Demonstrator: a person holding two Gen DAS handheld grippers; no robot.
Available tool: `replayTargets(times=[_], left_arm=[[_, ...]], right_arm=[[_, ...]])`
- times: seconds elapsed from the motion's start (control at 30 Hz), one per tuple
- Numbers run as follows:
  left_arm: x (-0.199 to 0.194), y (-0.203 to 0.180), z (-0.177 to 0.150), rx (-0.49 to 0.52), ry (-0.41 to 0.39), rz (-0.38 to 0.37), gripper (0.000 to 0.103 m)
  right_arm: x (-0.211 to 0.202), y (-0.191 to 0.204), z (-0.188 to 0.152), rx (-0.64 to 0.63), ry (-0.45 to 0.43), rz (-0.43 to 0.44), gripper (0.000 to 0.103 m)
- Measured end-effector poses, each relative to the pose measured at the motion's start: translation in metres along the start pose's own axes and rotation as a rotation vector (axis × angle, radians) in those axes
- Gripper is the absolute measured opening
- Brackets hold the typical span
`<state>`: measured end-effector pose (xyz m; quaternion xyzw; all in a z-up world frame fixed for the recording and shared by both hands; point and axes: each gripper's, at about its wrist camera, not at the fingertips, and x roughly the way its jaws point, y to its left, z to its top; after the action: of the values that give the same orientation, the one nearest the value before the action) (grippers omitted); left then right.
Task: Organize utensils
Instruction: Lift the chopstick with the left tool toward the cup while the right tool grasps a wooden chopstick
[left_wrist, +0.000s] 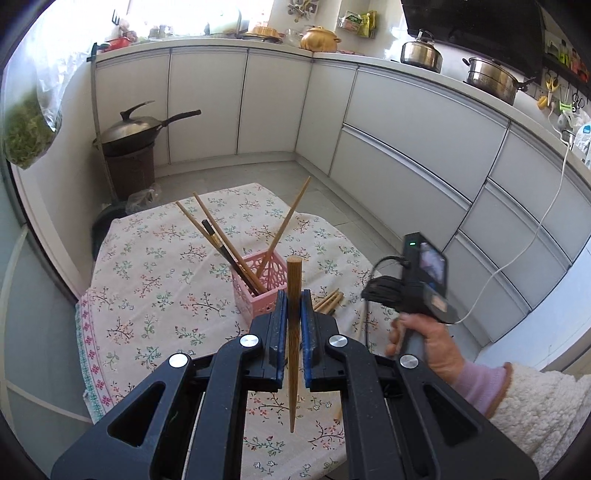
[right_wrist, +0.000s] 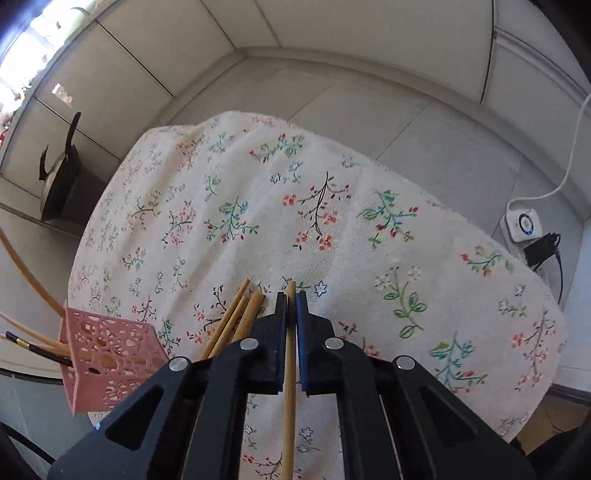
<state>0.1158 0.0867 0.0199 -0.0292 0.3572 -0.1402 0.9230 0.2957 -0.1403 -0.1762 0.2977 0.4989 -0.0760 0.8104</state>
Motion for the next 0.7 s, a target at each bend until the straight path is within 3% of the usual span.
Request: replayTargets(times=[0.43, 0.7], left_arm=[[-0.005, 0.001, 0.005, -0.032, -0.071, 0.084, 0.006], [-0.028, 0.005, 0.036, -0.121, -0.188, 0.092, 0.006]], right_arm=[[-0.16, -0.007, -0.043, -0.234, -0.223, 0.25, 0.005], [-0.233, 0.002, -0.038, -0.268, -0.313, 0.372, 0.005]])
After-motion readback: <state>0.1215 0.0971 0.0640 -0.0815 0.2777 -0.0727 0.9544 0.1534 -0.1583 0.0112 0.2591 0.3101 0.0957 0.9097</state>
